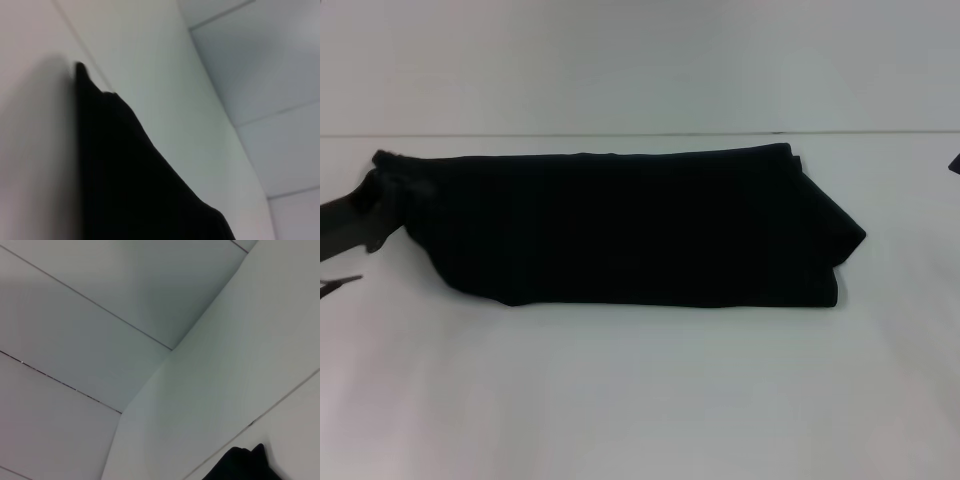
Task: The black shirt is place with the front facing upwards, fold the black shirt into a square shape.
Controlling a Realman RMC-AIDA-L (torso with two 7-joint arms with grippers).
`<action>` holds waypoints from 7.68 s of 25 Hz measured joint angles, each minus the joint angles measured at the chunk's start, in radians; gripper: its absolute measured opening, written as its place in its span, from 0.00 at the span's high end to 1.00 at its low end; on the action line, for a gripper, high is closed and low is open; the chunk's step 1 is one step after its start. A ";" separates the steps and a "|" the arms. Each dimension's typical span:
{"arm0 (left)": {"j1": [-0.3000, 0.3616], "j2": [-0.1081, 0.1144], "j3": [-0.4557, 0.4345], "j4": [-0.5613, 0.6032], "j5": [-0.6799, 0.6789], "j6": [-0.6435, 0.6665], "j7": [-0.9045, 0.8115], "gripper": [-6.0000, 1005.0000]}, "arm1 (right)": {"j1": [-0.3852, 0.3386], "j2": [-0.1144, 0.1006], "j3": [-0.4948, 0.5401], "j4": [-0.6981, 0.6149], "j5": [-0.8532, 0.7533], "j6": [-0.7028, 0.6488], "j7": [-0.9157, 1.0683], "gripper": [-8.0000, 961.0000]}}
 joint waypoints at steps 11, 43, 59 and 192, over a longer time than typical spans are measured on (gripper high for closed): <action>-0.189 -0.037 0.043 0.034 -0.012 0.110 0.019 0.92 | -0.008 0.000 0.000 0.000 0.001 0.000 -0.002 0.19; -0.173 -0.036 0.516 0.033 -0.322 0.228 0.146 0.49 | 0.033 -0.026 -0.052 0.013 -0.069 0.009 0.013 0.21; -0.007 0.053 0.354 0.053 -0.240 0.393 0.143 0.07 | 0.406 -0.089 -0.219 0.006 -0.647 0.102 0.401 0.22; 0.039 0.011 0.209 0.023 -0.149 0.332 0.109 0.07 | -0.001 -0.030 -0.114 -0.064 0.225 -0.029 -0.035 0.48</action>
